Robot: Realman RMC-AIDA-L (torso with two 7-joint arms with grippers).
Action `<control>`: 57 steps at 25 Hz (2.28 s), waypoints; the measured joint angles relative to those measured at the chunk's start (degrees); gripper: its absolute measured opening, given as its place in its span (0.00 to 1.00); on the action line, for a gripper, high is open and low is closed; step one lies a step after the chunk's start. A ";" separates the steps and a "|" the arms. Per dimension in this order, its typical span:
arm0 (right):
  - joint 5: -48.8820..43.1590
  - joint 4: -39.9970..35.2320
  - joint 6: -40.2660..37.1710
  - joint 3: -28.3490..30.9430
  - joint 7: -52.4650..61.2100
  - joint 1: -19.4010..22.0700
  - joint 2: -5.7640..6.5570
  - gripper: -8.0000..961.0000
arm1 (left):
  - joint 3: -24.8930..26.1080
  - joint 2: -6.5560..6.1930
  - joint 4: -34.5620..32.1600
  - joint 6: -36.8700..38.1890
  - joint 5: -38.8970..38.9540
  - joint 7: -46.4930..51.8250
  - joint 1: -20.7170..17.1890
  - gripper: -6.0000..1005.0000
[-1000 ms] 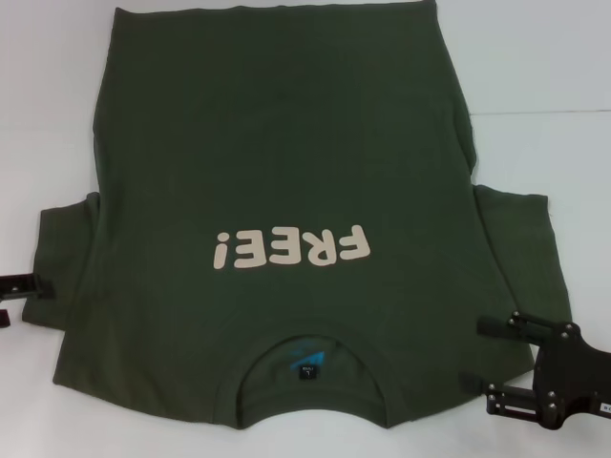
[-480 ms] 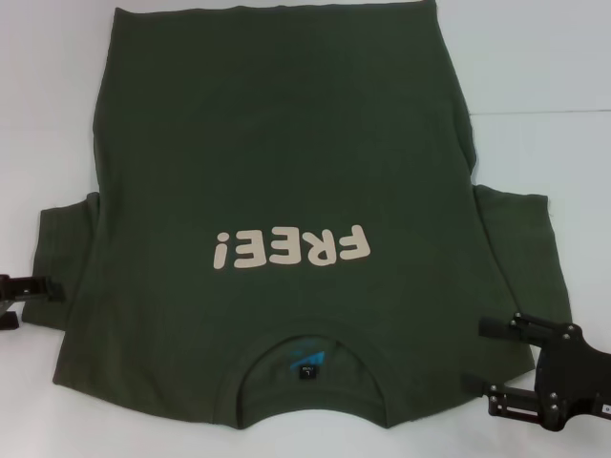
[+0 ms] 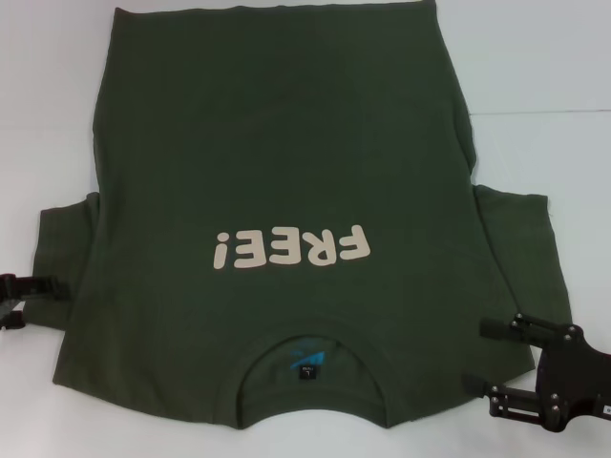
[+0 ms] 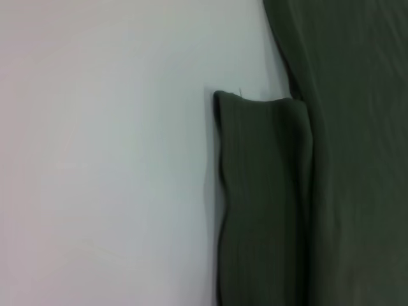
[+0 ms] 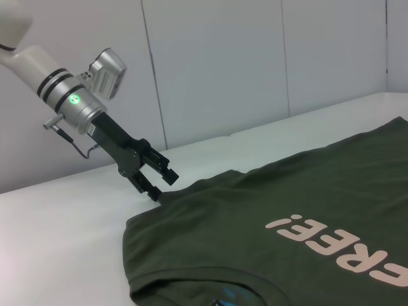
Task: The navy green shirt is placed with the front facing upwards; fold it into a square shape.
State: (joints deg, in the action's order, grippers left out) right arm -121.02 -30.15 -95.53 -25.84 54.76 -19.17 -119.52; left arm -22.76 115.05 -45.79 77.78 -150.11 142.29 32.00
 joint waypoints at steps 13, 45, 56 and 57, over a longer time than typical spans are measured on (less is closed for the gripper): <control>0.00 0.05 -0.05 0.00 0.04 0.19 0.00 0.84 | -0.01 -0.19 2.14 -0.29 0.03 0.05 1.77 0.85; 0.13 -0.06 -1.65 0.41 0.18 -0.44 -0.02 0.84 | -2.52 0.05 4.35 -5.41 0.00 0.90 3.50 0.25; 0.34 -0.09 -1.77 0.44 0.18 -0.49 0.00 0.84 | -2.79 0.05 3.91 -5.54 0.16 -0.23 3.60 0.07; 0.35 -0.09 -1.77 0.44 0.18 -0.49 0.00 0.84 | -2.73 0.00 3.86 -5.43 0.27 -0.38 3.60 0.06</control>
State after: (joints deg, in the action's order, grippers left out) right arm -120.67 -30.24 -97.30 -25.40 54.93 -19.66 -119.52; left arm -25.49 115.05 -41.93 72.34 -149.85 141.91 35.59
